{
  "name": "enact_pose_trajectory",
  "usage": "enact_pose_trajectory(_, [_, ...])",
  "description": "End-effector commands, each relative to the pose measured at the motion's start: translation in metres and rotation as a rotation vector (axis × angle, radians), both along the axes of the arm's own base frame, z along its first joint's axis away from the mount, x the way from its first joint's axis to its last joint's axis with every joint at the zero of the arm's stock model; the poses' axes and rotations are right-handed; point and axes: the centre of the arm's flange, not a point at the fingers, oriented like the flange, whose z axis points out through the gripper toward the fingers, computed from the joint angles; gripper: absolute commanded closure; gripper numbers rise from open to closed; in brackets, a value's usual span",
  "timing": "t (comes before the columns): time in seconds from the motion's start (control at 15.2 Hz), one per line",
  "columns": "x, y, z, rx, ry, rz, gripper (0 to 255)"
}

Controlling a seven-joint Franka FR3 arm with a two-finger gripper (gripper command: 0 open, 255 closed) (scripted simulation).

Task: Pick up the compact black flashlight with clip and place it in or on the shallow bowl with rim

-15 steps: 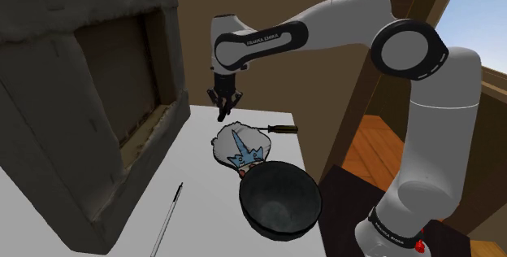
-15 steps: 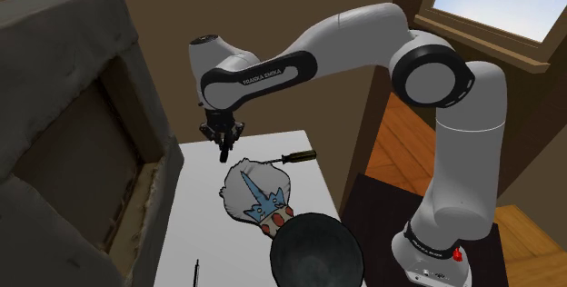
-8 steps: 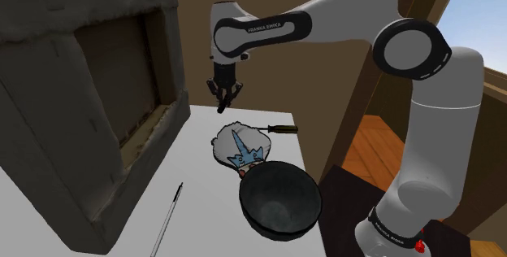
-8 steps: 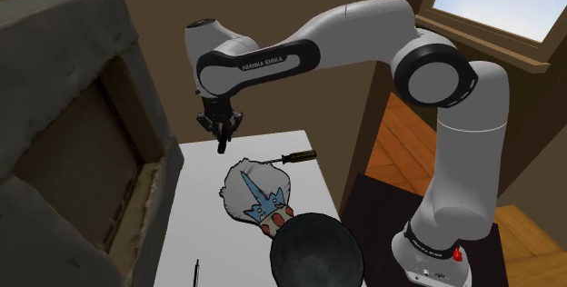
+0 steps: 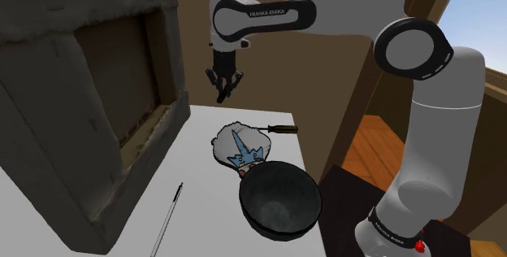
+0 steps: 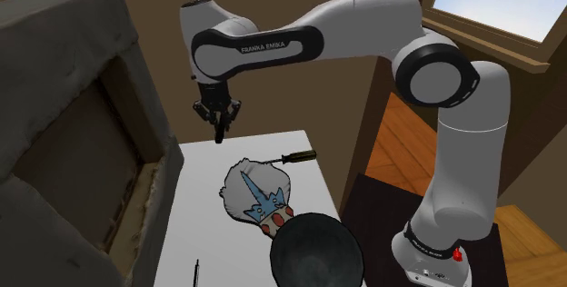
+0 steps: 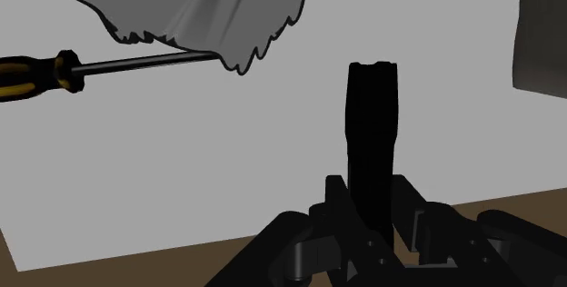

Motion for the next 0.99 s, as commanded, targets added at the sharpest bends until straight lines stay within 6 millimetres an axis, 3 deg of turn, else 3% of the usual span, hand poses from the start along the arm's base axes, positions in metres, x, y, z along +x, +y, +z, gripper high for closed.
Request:
enact_pose_trajectory(0.0, [0.000,0.000,0.012,0.000,0.000,0.000,255])
enact_pose_trajectory(0.86, [0.000,0.000,0.076,0.000,0.000,0.000,255])
enact_pose_trajectory(0.92, [-0.012,0.006,0.076,0.000,0.000,0.000,255])
